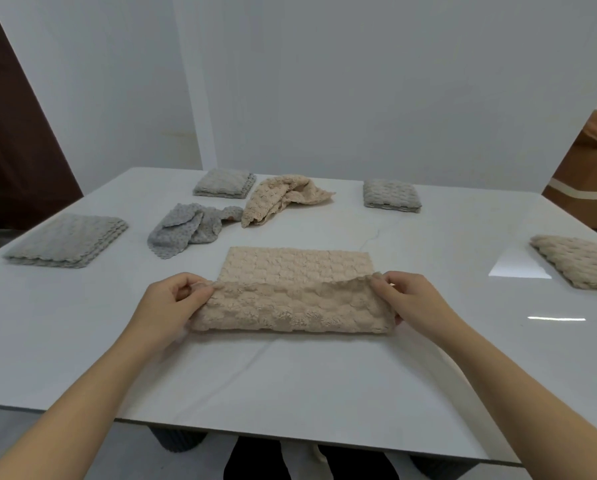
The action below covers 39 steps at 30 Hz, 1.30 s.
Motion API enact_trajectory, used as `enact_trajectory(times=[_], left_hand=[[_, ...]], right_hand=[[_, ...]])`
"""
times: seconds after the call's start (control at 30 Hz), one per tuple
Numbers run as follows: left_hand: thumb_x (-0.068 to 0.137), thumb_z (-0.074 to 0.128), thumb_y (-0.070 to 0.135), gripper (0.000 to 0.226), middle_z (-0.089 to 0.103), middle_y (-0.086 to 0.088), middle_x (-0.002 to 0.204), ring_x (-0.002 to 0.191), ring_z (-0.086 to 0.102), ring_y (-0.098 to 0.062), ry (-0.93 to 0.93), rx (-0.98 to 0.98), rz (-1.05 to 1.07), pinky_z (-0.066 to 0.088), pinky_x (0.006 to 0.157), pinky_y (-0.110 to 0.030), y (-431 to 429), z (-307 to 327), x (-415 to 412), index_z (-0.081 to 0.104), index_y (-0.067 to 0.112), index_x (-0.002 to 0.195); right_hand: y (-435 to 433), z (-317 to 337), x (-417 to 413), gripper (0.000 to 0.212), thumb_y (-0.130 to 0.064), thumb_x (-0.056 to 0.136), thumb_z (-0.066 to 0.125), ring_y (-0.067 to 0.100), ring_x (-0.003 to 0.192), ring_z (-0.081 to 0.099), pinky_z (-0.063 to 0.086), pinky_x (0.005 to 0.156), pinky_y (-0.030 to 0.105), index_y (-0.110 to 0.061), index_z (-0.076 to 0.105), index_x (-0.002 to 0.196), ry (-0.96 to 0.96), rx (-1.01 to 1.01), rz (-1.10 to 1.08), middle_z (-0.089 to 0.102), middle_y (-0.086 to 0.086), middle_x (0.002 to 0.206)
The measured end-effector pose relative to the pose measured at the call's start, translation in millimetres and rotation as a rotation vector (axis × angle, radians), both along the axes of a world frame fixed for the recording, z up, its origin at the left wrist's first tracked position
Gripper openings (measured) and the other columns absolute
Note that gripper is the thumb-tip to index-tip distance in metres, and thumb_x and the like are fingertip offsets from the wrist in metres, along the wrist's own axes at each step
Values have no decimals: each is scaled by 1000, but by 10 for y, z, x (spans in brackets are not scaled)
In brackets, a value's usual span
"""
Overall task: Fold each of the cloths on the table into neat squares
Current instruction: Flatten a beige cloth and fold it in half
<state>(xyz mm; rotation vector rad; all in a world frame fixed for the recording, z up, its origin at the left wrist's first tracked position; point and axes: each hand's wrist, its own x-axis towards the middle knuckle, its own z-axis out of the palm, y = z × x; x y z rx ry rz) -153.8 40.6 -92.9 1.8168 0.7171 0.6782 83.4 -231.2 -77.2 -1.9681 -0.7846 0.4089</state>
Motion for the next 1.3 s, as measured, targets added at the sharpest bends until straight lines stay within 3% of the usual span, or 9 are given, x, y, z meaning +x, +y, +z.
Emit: enact_trajectory(times=[0.17,0.3,0.43,0.63,0.73,0.9,1.03,1.17,1.3], left_hand=[[89,68,17,17,70,2,78,74,61,-10,19,99,46,46,71,-25,160,48,320,69,21,73],[93,59,19,18,62,6,71,66,54,-14,92,142,124,40,60,-28,268,56,663,65,21,77],[96,51,18,17,64,3,80,71,56,-15,243,271,137,37,58,-26,370,46,954,62,19,82],[96,41,24,22,66,0,71,65,62,-21,459,430,201,52,59,-38,522,-31,1238,59,24,82],[96,41,23,22,64,0,76,68,58,-20,550,578,233,41,53,-30,552,-74,1320,59,21,83],[96,47,25,18,58,0,82,73,53,-20,503,734,257,35,55,-31,572,-193,1334,60,15,88],[96,48,26,20,56,-2,100,93,50,-21,437,717,205,39,68,-33,654,-274,1315,65,16,100],[93,51,27,14,52,-1,95,95,48,-23,443,688,133,43,76,-38,739,-271,1289,59,17,87],[94,56,27,12,53,2,93,92,48,-20,428,666,26,42,75,-36,745,-224,1246,56,16,89]], right_hand=[[224,-8,141,26,-32,95,57,11,53,49,42,58,28,-16,64,75,-83,-13,-124,58,-5,58],[385,-42,300,28,-28,97,49,13,66,52,39,59,27,-10,60,78,-198,-34,-242,61,-1,70],[531,-137,495,27,-27,98,47,19,72,56,45,65,32,-10,60,81,-230,-70,-301,62,-1,73],[731,-223,675,23,-31,96,47,25,76,60,51,69,38,-16,59,83,-435,-255,-313,65,0,76],[782,-264,722,22,-35,96,46,25,80,60,48,66,34,-21,61,90,-520,-374,-354,66,-2,83],[800,-330,755,23,-38,98,46,24,87,59,40,65,32,-22,62,96,-594,-436,-363,65,-3,95],[781,-366,781,20,-33,98,49,24,85,57,38,64,31,-19,63,98,-606,-374,-301,58,-2,102],[752,-354,814,12,-25,94,56,24,87,58,42,72,36,-16,63,97,-659,-294,-177,62,1,94],[759,-346,820,4,-22,89,60,19,84,56,42,77,37,-22,58,92,-645,-292,-72,59,-5,90]])
